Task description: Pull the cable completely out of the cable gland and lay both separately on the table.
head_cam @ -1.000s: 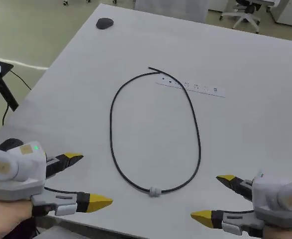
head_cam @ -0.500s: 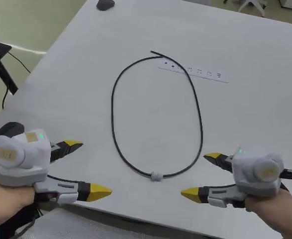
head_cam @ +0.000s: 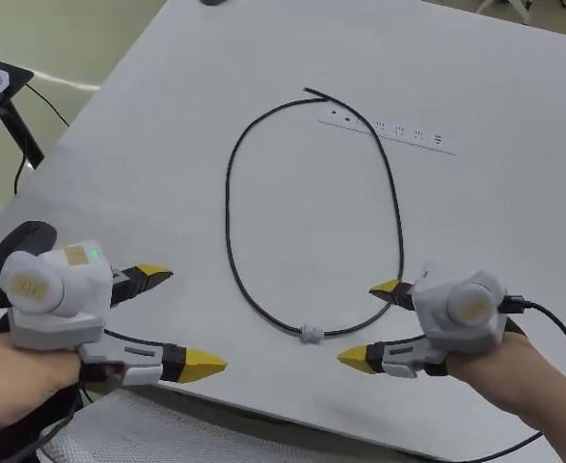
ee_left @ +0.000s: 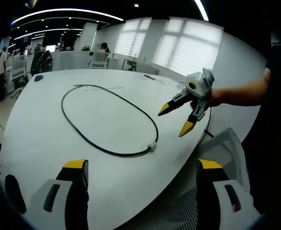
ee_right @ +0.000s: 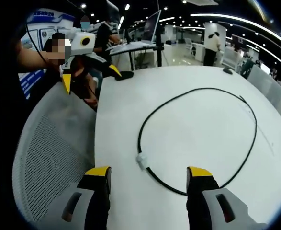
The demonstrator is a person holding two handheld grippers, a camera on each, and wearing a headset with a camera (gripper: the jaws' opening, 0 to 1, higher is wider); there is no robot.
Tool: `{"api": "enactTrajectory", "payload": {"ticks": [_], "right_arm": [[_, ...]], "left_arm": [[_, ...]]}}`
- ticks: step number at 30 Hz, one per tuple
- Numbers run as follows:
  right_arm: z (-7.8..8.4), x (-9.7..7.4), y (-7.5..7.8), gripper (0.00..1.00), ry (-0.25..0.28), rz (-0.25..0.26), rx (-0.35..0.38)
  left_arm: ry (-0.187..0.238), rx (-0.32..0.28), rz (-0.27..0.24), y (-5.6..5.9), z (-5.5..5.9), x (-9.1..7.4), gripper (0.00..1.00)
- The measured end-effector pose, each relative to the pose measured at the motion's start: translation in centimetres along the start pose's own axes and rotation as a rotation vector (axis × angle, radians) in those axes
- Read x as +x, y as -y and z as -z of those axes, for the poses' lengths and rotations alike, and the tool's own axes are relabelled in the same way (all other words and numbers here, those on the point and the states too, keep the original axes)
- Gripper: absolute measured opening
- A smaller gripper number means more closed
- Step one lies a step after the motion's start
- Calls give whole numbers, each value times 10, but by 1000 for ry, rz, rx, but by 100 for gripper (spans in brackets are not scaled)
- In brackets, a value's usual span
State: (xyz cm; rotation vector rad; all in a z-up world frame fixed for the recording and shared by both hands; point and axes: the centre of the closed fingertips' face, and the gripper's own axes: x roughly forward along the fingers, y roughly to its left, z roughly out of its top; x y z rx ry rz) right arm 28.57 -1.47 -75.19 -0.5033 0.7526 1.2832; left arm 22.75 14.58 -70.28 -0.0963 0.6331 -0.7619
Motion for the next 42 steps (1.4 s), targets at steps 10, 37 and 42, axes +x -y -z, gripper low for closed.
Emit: {"api": "enactTrajectory", "payload": {"ticks": [10,37,42], "right_arm": [[3,25,0,56,-74,-50,-71],[20,61,1,37,-178,-143,-160],[21,63,-1,31,-189,-156,-181]], "left_arm": [[14,-7,11,-6,-5,1,93],[-237,229,-12,-25,31,10,93],[-219,198,-11,-25,26,10,93]]}}
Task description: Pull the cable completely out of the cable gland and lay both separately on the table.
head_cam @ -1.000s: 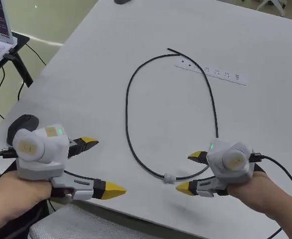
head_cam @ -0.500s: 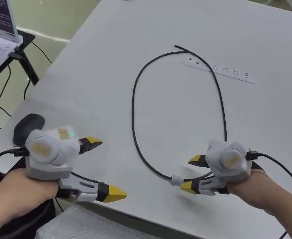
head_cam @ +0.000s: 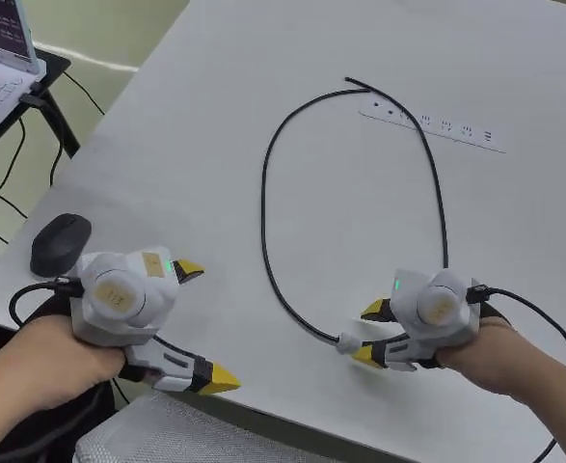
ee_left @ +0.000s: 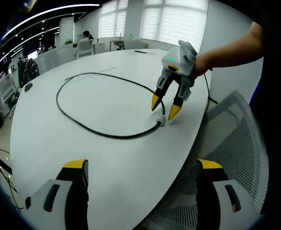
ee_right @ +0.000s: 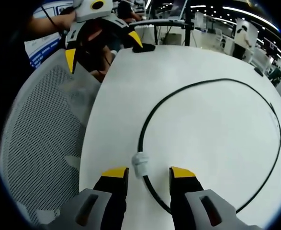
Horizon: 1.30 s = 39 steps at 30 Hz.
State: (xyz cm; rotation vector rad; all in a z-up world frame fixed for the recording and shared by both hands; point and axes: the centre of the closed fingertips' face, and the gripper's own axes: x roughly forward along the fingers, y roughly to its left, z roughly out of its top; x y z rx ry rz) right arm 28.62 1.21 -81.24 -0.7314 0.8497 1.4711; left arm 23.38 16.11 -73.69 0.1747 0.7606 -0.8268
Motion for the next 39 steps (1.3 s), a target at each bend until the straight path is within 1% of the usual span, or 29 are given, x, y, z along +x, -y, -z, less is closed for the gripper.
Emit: {"api": "enactTrajectory", "payload": {"ticks": [2,4,8,10,11,14,16,20,23,28,32,36,39], "right_arm": [[2,1,-1,28,-9,-9,-1],[3,2,-2,26,-18,-12,-8],[2,4,-6,20,-18,-31,-19],[3,6,-8,18,-25,-38,-21],[4,7,-8,19,-28,-38,-22],[5,8,-9,18,-33,-43,-26],[4,9,-9,17,-30,-46,-27],[4,10,-8,12,-30,-51,-27],[3,11,-9,10,-32,-59,-32],[3,12,-8,10,-41,-66,-41],[3,12,-8,9,-44,-67,-44],[3,12,-9,8,-39,-65,-63],[3,10,-8,7,-34,-59,-40]], "left_arm": [[-2,8,-4,-1,0,0,93],[-12,19,-6,-1,2,0,93],[3,5,-2,2,0,-1,92],[-10,23,-11,2,4,-1,92],[-19,28,-11,2,6,-1,92],[-7,14,-3,6,5,-1,92],[-10,12,-2,6,6,-1,92],[-8,1,-4,7,6,-1,92],[2,-11,-11,4,6,-2,91],[6,-12,-18,1,7,-3,91],[4,-7,-19,3,6,-3,91],[6,-7,-14,6,4,-2,91],[11,-5,-12,6,3,-2,91]]}}
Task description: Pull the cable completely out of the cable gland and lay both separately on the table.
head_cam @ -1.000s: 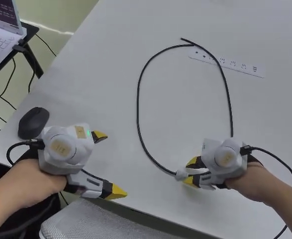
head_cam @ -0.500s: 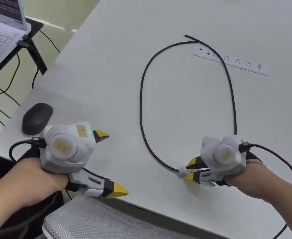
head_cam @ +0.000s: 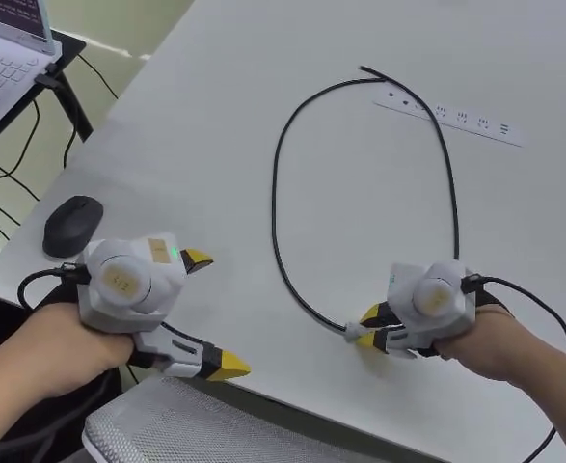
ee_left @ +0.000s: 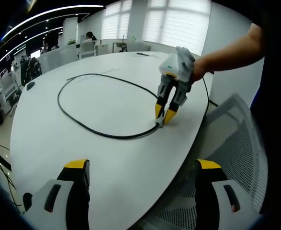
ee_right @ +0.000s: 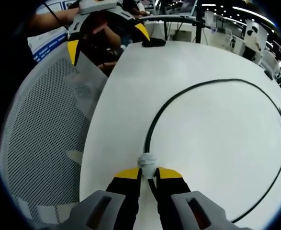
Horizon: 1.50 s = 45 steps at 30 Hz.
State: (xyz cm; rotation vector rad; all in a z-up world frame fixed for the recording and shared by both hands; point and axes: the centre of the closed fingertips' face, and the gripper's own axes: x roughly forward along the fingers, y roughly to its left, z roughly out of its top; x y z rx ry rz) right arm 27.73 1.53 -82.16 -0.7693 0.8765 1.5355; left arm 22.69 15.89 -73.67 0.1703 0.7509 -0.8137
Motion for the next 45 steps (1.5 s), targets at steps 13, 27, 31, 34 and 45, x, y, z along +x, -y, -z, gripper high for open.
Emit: {"api": "enactTrajectory", "payload": {"ticks": [13,27,31,34,45], "right_arm": [[-16,-20,-5,7,13,-9,38],[-48,-49,-20,7,76,-22,22],[-53,-56,-26,7,77,-23,3],[-61,-64,-30,7,107,-37,16],[-91,-95,-41,7,142,-37,-37]], "left_arm": [[49,12,-5,-2,-20,1,88],[86,42,23,7,-48,9,87],[99,42,29,10,-54,11,86],[115,40,39,15,-61,14,85],[150,59,68,20,-82,18,83]]}}
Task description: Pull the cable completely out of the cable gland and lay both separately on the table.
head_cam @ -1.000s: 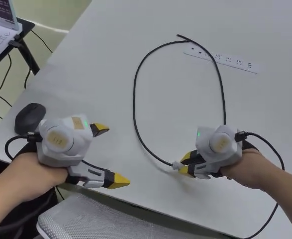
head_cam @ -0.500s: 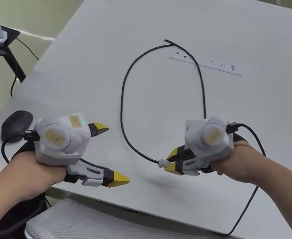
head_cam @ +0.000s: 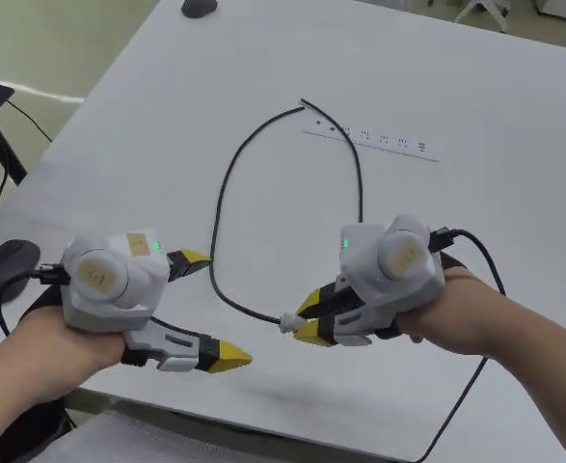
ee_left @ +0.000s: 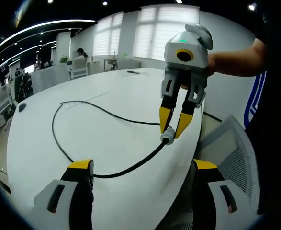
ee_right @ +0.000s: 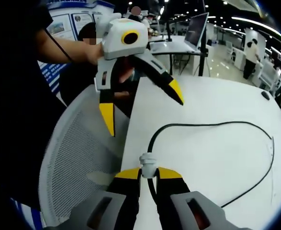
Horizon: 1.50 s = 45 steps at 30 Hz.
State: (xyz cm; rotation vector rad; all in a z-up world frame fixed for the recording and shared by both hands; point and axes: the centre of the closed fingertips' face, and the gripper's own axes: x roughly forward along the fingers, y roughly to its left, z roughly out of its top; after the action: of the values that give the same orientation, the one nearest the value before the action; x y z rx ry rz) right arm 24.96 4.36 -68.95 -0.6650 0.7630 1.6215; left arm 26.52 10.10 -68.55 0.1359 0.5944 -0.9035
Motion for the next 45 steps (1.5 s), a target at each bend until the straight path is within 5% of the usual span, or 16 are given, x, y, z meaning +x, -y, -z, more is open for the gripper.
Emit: {"api": "enactTrajectory", "payload": {"ticks": [17,35,45], "right_arm": [[-18,-22,-6,7,-3,14,-88],[-16,-22,-5,7,-5,9,-104],[-16,-23,-4,7,-7,8,-134]], "left_arm": [[98,-17,109,24,-38,14,72],[84,-19,196,40,-40,28,49],[101,-56,268,48,-43,27,23]]}}
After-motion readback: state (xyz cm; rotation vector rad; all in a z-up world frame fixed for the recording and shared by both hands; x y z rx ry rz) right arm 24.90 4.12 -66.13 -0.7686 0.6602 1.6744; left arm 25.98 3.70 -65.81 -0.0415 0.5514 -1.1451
